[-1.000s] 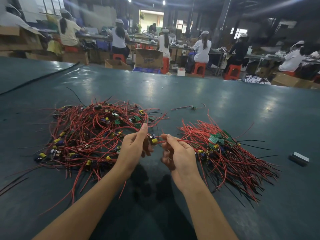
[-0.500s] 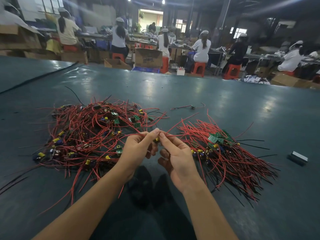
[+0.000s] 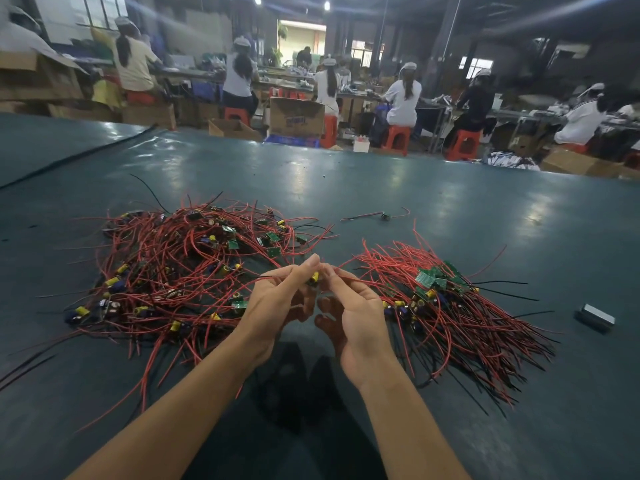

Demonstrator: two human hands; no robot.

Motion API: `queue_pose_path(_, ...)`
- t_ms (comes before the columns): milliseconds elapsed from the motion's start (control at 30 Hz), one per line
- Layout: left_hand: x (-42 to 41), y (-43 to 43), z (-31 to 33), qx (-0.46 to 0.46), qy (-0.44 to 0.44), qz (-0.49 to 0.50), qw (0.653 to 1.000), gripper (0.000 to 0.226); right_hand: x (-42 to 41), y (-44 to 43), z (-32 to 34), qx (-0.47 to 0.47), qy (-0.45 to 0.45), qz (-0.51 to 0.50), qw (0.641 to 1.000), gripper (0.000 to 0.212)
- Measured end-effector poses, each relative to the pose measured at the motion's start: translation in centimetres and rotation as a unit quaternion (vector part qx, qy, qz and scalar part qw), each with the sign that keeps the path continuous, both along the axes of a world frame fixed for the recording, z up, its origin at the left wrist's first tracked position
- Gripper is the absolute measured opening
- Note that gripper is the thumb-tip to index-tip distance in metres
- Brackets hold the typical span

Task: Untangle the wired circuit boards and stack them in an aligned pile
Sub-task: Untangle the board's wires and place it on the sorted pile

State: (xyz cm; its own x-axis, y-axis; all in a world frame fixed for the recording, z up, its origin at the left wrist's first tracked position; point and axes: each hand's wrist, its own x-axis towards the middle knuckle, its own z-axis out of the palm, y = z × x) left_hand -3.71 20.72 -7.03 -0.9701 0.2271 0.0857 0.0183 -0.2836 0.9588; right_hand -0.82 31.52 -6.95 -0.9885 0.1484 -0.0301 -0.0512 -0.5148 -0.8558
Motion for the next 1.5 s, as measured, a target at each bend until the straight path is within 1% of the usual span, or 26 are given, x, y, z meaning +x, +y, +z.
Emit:
queue_pose_path(67, 0.1, -0.1, 0.3, -0.021, -0.004, -0.006, 1.000, 0.059, 0.1, 0.1, 0.2, -0.016, 0.014, 0.031, 0.999, 0.010)
queue_pose_path(133, 0.2, -0.1, 0.5, -0.072, 0.025, 0.016, 0.997, 0.068, 0.3, 0.2, 0.3, -0.006, 0.018, 0.042, 0.999, 0.012)
queue_pose_path(200, 0.4, 0.1, 0.5, -0.094, 0.059, 0.026, 0.993, 0.063, 0.3, 0.1, 0.2, 0.028, 0.008, 0.023, 0.999, 0.014)
queue_pose_path(267, 0.4, 0.3, 0.5, -0.096, 0.075, 0.036, 0.992, 0.049, 0.2, -0.1, 0.0, 0.068, -0.002, -0.010, 0.998, 0.018)
queue_pose_path(300, 0.4, 0.3, 0.5, -0.094, 0.079, 0.043, 0.991, 0.046, 0.2, -0.4, -0.1, 0.082, -0.010, -0.024, 0.996, 0.019)
queue_pose_path(400, 0.2, 0.5, 0.2, -0.084, 0.083, 0.051, 0.992, 0.042, 0.0, -1.0, -0.3, 0.098, -0.029, -0.060, 0.993, 0.016)
queue_pose_path(500, 0.2, 0.6, -0.1, -0.088, 0.109, 0.061, 0.988, 0.041, -0.2, -1.3, -0.4, 0.098, -0.040, -0.092, 0.990, 0.028)
queue_pose_path(600, 0.0, 0.8, -0.4, -0.075, 0.118, 0.087, 0.986, 0.040, -0.2, -1.5, -0.3, 0.101, -0.055, -0.107, 0.988, 0.033)
queue_pose_path(700, -0.1, 1.0, -0.8, -0.085, 0.125, 0.095, 0.984, 0.036, -0.1, -1.6, -0.2, 0.107, -0.064, -0.117, 0.985, 0.036)
queue_pose_path(767, 0.1, 1.1, -0.8, -0.079, 0.131, 0.091, 0.984, 0.037, -0.1, -1.7, -0.1, 0.090, -0.061, -0.122, 0.987, 0.037)
queue_pose_path(833, 0.2, 1.2, -0.7, -0.072, 0.139, 0.083, 0.984, 0.037, -0.1, -1.7, 0.0, 0.075, -0.055, -0.132, 0.987, 0.038)
queue_pose_path(1000, 0.5, 1.3, -0.2, -0.078, 0.159, 0.075, 0.981, 0.039, -0.2, -1.6, 0.0, 0.088, -0.027, -0.159, 0.983, 0.039)
queue_pose_path(1067, 0.5, 1.2, -0.1, -0.080, 0.153, 0.072, 0.982, 0.045, -0.3, -1.5, 0.0, 0.087, -0.021, -0.170, 0.981, 0.036)
queue_pose_path(1133, 0.5, 1.1, 0.0, -0.076, 0.125, 0.078, 0.986, 0.049, -0.4, -1.0, 0.1, 0.084, -0.033, -0.185, 0.979, 0.033)
queue_pose_path(1233, 0.2, 0.9, 0.1, -0.059, 0.091, 0.100, 0.989, 0.045, -0.7, 0.0, 0.0, 0.078, -0.058, -0.208, 0.973, 0.024)
queue_pose_path(1333, 0.1, 0.7, 0.1, -0.042, 0.059, 0.113, 0.991, 0.046, -1.0, 0.9, -0.1, 0.069, -0.078, -0.234, 0.967, 0.031)
queue_pose_path(1467, 0.1, 0.7, 0.2, -0.037, 0.033, 0.120, 0.992, 0.049, -1.3, 1.9, 0.2, 0.028, -0.094, -0.259, 0.961, 0.029)
queue_pose_path(1500, 0.1, 0.6, 0.2, -0.035, 0.030, 0.122, 0.991, 0.049, -1.3, 2.1, 0.3, 0.023, -0.095, -0.263, 0.960, 0.032)
